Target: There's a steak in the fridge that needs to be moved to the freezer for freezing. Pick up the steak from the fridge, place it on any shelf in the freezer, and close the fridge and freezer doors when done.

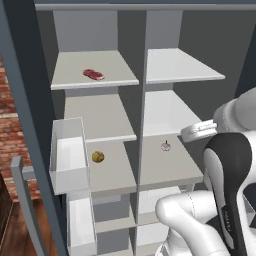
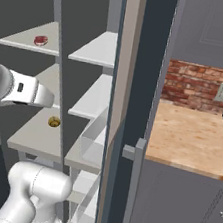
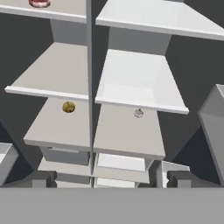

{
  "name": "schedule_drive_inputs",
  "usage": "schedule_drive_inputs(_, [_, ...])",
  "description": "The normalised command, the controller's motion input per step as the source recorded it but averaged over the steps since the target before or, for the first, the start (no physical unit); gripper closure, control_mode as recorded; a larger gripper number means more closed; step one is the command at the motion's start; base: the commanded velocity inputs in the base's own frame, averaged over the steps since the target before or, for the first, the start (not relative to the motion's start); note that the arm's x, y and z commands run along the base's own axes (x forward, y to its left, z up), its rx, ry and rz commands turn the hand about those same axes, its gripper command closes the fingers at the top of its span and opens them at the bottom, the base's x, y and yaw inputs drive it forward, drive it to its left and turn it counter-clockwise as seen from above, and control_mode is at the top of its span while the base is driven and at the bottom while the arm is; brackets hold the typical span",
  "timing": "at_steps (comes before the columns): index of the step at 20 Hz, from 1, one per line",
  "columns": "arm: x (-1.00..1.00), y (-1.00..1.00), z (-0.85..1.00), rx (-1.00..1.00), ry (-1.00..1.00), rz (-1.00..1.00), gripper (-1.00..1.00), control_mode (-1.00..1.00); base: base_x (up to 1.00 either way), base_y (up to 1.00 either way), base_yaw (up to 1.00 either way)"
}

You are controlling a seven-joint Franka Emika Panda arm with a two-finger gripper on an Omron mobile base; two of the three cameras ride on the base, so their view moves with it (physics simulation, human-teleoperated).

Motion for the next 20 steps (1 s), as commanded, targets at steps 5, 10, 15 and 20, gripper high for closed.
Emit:
schedule_drive_inputs(5, [-0.14,-0.01,0.0,0.0,0.0,0.0,-1.0,-1.0,0.0,0.0,0.0])
schedule_drive_inputs(10, [-0.14,0.0,0.0,0.0,0.0,0.0,-1.0,1.0,-0.29,0.05,0.0])
schedule_drive_inputs(15, [0.0,0.0,0.0,0.0,0.0,0.0,-1.0,1.0,-0.27,0.37,0.0])
schedule_drive_inputs(20, [0.0,0.0,0.0,0.0,0.0,0.0,-1.0,1.0,-0.08,0.74,0.0])
